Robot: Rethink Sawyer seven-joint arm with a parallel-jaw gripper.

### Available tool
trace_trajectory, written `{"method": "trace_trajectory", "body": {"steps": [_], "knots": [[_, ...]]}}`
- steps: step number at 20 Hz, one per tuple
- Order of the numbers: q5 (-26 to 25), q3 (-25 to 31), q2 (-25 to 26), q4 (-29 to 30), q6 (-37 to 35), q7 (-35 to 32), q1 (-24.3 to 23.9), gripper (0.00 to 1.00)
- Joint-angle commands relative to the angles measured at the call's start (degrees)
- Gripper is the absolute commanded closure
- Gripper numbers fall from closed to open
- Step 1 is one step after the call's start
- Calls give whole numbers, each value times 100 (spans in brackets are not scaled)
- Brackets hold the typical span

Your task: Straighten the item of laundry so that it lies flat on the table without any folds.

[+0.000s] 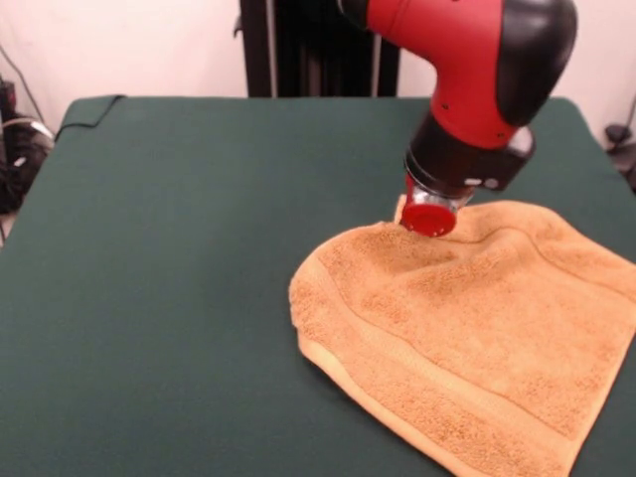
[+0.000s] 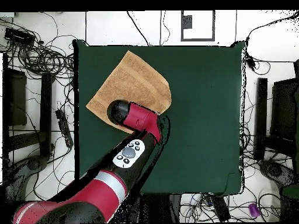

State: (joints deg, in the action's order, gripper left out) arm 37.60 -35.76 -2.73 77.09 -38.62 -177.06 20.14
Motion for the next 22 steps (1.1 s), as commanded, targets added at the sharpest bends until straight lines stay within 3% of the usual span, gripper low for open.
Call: {"method": "trace_trajectory", "body": {"steps": [1, 7, 12, 16, 19, 22], "knots": [[357, 432, 87, -359, 73, -1445, -128, 100], [553, 961, 240, -291, 813, -1073, -465, 100], [864, 1754, -350, 399, 1312, -636, -647, 100], [732, 1317, -444, 398, 636, -1311, -220, 100], [509, 701, -393, 233, -337, -2011, 131, 100], [306, 420, -787, 648, -1041, -1989, 278, 100]]}}
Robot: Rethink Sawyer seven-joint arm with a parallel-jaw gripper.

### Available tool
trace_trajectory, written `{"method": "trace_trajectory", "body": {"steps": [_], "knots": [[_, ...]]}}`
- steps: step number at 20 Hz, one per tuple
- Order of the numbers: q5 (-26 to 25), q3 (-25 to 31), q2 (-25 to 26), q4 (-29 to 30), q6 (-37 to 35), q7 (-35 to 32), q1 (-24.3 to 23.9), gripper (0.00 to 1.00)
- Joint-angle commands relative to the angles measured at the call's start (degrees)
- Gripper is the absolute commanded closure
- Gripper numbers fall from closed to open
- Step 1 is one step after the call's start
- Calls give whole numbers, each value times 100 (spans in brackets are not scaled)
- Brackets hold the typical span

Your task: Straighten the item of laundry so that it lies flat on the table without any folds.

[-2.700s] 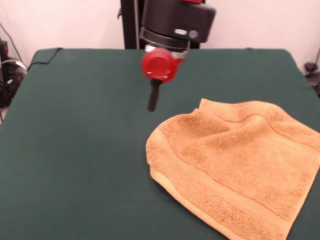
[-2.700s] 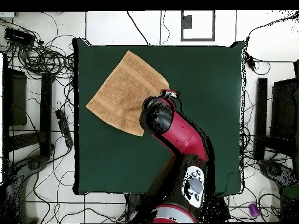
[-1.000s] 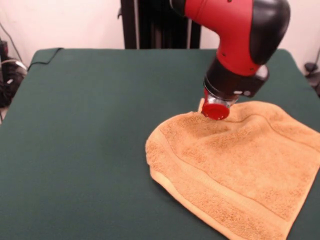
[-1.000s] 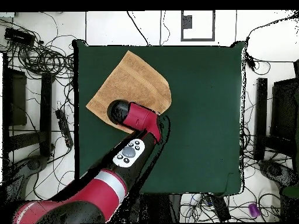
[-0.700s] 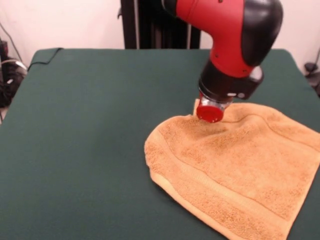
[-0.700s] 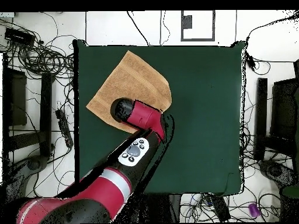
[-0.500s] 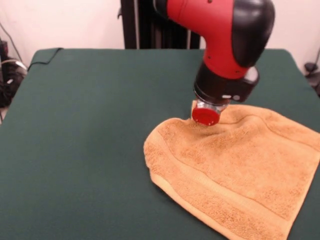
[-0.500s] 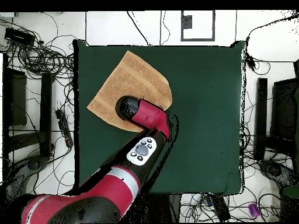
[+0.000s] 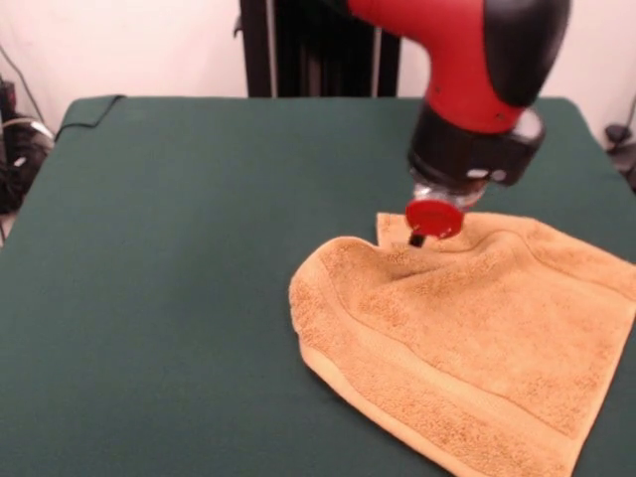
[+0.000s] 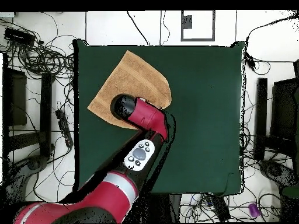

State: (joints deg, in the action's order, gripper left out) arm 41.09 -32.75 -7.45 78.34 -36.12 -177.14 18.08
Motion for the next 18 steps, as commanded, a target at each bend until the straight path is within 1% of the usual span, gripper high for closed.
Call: {"method": "trace_trajectory", "body": {"steps": [1, 4, 6, 8, 11, 14, 15, 17, 18], "knots": [[-116, 47, -550, 792, -1455, -1820, 517, 100], [-499, -228, -1374, 1681, -1831, -954, 513, 100], [-889, -428, -1826, 2044, -2050, -265, 404, 100], [-1321, -567, -2179, 2209, -2214, 337, 231, 100], [-1948, -642, -2478, 2214, -2167, 990, -80, 100], [-2383, -331, -2747, 2338, -1457, 1593, -586, 100], [-2474, -101, -2840, 2458, -971, 1824, -824, 100], [-2506, 684, -3058, 2883, 420, 2273, -1505, 100], [-2547, 1070, -3149, 3065, 924, 2413, -1833, 100]]}}
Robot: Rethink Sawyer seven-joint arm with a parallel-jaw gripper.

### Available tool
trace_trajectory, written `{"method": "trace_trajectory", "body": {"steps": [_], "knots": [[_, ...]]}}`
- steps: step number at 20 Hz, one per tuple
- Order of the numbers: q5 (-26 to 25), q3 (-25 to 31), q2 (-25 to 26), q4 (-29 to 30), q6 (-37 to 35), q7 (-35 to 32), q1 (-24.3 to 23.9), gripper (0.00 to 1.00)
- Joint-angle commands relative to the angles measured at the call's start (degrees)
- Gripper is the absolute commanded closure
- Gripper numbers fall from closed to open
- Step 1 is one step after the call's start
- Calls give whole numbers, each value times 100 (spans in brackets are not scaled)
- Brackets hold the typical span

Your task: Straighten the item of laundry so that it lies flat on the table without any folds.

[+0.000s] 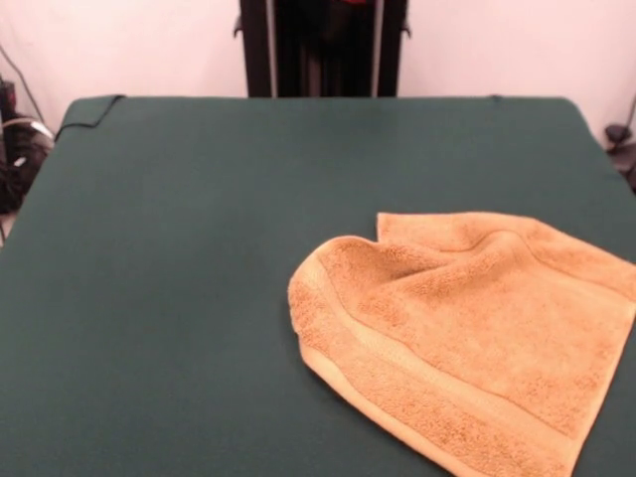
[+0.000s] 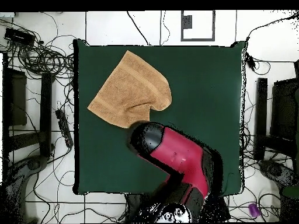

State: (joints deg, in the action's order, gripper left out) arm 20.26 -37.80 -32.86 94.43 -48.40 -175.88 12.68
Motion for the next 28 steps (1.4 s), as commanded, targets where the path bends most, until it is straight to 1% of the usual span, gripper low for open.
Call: {"method": "trace_trajectory", "body": {"steps": [1, 3, 7, 12, 16, 21, 25, 28], "knots": [[-553, 1959, -689, 1615, 2645, 2339, -1603, 100], [-800, 2357, -786, 1738, 3024, 2196, -1922, 100], [-1304, 2863, -966, 1882, 3394, 1839, -2355, 100], [-1854, 3105, -959, 1845, 3507, 1346, -2568, 100], [-2128, 3146, -741, 1742, 3655, 1019, -2603, 100], [-2296, 3590, -474, 1833, 4264, 579, -2890, 100], [-2271, 3762, -378, 1827, 4485, 258, -2875, 100], [-2132, 3686, -281, 1711, 4427, 96, -2680, 100]]}}
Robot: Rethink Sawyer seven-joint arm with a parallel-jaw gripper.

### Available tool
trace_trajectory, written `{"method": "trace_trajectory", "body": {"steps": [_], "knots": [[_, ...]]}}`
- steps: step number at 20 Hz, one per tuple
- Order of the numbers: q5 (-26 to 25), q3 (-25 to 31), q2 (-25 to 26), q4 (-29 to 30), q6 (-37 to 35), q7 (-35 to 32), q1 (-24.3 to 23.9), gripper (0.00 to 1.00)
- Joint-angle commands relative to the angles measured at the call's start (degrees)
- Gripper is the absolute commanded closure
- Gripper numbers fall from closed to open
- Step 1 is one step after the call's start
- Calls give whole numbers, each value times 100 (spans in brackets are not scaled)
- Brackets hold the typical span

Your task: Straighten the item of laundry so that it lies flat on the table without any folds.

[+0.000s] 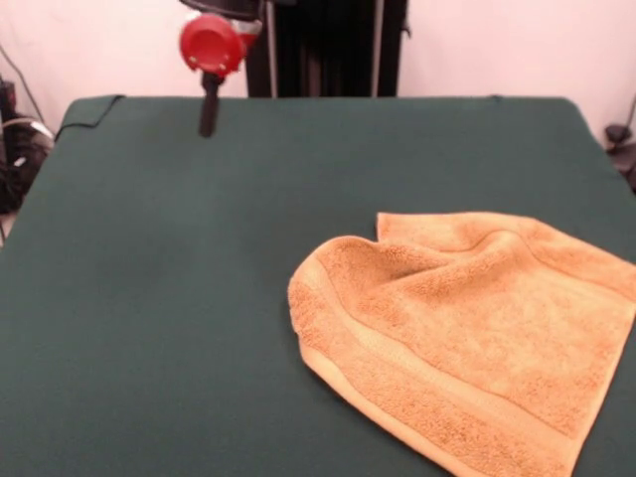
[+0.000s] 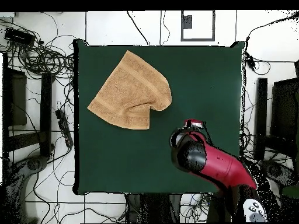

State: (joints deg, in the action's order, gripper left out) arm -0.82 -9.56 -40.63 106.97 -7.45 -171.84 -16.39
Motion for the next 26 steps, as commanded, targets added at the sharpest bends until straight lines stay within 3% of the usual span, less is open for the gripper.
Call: {"method": "trace_trajectory", "body": {"steps": [1, 6, 12, 14, 16, 18, 23, 26], "knots": [[30, 848, 514, 427, 305, -350, 277, 100], [416, 824, 629, 268, 226, -680, 573, 100], [1071, 303, 840, -279, -778, -977, 1332, 100], [813, 142, 871, -636, -1605, -423, 1473, 100], [37, -34, 774, -1073, -2331, 723, 1436, 100], [-609, 138, 444, -1338, -2840, 1777, 1100, 100], [-1829, 1310, -477, -1289, -3381, 4110, -259, 100], [-2204, 1986, -1051, -993, -3675, 5360, -1157, 100]]}}
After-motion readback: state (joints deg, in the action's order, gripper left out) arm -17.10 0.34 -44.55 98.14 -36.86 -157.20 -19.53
